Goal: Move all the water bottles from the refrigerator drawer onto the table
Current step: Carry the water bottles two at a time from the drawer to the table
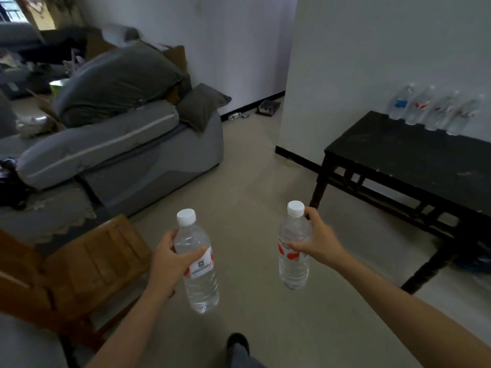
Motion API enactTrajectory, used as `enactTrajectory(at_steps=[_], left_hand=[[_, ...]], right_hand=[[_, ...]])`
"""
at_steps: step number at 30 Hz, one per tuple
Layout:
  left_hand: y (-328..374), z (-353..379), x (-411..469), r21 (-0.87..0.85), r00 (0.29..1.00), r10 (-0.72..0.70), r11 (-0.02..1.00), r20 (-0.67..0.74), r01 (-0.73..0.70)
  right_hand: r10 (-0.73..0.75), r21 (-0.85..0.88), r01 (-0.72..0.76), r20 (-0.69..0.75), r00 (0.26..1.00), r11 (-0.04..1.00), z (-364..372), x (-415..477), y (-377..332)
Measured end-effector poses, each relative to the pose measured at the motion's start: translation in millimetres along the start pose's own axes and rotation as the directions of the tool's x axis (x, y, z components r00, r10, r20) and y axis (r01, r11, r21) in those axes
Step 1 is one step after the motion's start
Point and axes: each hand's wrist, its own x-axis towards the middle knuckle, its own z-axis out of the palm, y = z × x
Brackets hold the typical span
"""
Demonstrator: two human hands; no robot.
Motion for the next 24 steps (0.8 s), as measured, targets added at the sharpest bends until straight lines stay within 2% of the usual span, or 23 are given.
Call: enactTrajectory(at_steps=[9, 15, 24], left_hand=[[35, -14, 136, 0.055, 0.997, 0.029, 0.998, -0.075, -0.025], [35, -15, 203, 0.054, 0.987, 0.009, 0.999, -0.16, 0.0], [24, -7, 358, 0.017, 0.995, 0.044, 0.999, -0.091, -0.042]], right_hand=[[-0.04, 0.143, 0.035, 0.027, 0.999, 0.989, 26, 161, -33], [-0.052, 0.168, 0.043, 0.045, 0.998, 0.985, 41, 230, -51], [0.024, 0.135, -0.023, -0.007, 1.0, 0.991, 68, 349, -59]])
